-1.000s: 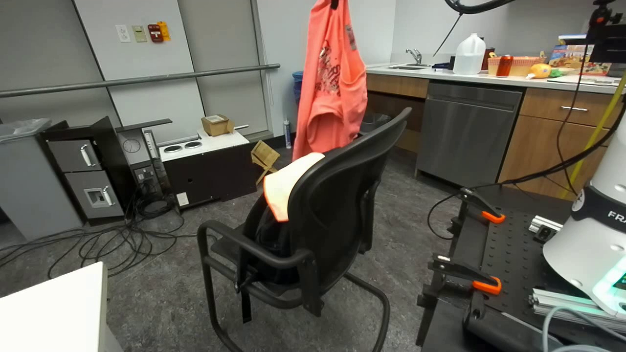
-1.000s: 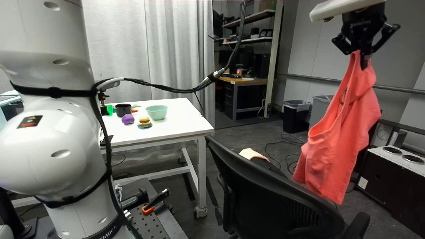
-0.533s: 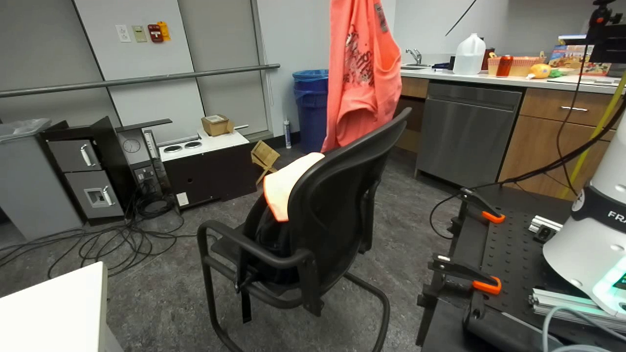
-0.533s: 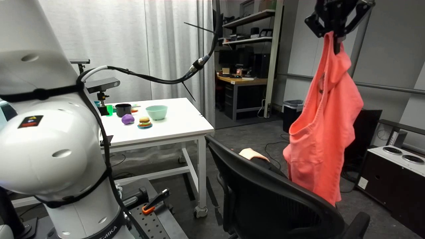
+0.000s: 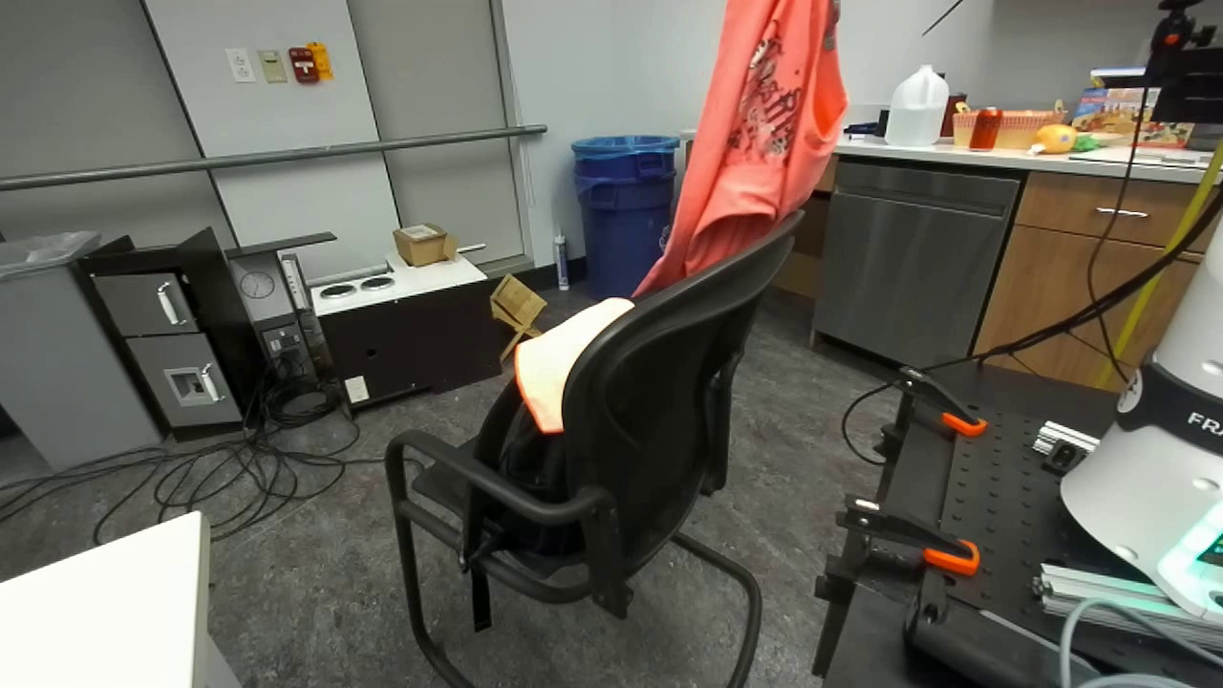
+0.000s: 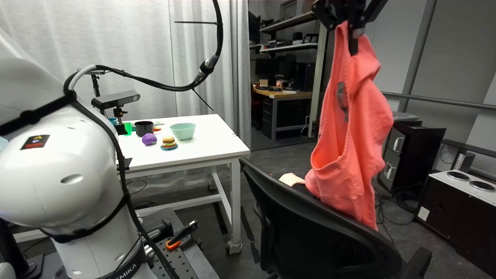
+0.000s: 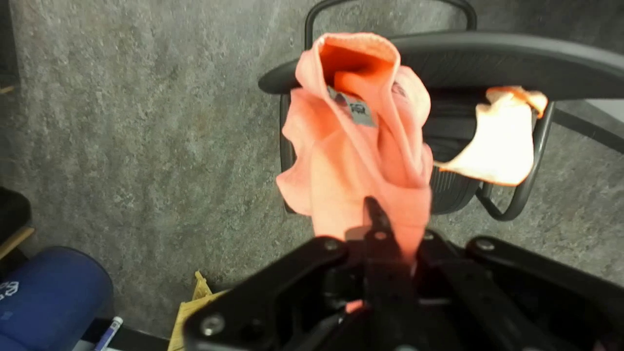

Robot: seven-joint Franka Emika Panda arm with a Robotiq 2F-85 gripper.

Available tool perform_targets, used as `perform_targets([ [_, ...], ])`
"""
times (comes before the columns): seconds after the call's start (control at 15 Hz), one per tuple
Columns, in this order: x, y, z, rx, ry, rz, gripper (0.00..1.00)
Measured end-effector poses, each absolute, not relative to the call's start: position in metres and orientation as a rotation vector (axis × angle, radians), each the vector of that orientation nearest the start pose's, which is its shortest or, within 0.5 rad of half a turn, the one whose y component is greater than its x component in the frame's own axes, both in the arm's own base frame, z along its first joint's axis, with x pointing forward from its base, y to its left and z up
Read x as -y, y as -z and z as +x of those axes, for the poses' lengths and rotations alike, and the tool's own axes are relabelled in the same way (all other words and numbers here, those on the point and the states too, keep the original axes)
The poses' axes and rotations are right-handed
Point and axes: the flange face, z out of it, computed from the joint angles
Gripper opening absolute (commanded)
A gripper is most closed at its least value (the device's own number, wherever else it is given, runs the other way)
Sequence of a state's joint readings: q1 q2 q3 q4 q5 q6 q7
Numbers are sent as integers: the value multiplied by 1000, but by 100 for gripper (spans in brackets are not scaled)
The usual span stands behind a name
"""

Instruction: Pick the cloths and put them on the back rest of the chair

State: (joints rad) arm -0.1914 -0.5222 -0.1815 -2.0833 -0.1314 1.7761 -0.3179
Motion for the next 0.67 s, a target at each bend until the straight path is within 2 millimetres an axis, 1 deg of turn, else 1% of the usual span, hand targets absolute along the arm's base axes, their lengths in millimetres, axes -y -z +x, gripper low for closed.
perform_targets([
  [0.13,177,-640,339,-35,201,-3256,1],
  [0.33,181,-626,302,-38,60,-3284,1],
  [0.4,183,-621,293,-41,17,-3292,28],
  [0.47,184,-616,285,-46,-23,-3298,29],
  [0.6,186,-609,273,-54,-97,-3312,44],
  [0.67,187,-608,268,-57,-129,-3317,52],
])
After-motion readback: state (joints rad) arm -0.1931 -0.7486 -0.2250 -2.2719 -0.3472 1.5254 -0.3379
